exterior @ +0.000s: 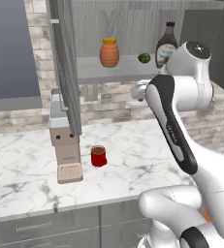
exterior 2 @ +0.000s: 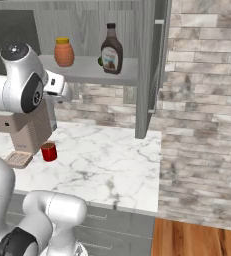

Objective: Pick the syrup bottle and honey bottle from the cabinet and place them next to the mug.

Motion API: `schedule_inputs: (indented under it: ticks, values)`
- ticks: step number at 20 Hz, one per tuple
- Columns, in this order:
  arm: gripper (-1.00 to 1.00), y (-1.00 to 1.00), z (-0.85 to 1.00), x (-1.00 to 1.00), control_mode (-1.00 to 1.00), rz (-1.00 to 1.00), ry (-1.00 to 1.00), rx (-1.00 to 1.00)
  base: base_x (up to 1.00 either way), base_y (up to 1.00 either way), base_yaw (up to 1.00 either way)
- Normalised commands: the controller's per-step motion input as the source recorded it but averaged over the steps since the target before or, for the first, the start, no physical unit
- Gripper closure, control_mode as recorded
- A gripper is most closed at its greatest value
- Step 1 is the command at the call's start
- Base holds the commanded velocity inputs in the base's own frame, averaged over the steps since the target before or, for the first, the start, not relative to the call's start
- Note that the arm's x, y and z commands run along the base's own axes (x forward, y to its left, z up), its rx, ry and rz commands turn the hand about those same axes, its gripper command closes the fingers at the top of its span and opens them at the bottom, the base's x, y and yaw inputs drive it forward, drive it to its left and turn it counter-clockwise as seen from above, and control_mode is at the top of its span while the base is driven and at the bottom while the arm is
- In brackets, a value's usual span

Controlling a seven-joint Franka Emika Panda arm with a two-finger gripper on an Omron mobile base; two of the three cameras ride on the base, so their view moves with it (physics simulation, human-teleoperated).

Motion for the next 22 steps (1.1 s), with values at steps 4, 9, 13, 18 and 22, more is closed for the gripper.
schedule_inputs:
  ticks: [4,9,13,18,22]
  values:
    - [-1.00,0.58,0.70,0.03,-1.00,0.00,-0.20,0.00,0.00,0.00,0.00]
    - [-1.00,0.50,0.65,0.14,-1.00,0.00,-0.14,0.00,0.00,0.00,0.00]
    - [-1.00,0.00,0.36,0.21,-1.00,0.00,0.00,0.00,0.00,0.00,0.00]
    - [-1.00,-0.31,0.16,0.28,-1.00,0.00,-0.03,0.07,0.00,0.00,0.00]
    - [-1.00,-0.40,0.02,0.32,-1.00,0.01,-0.01,0.05,0.00,0.00,0.00]
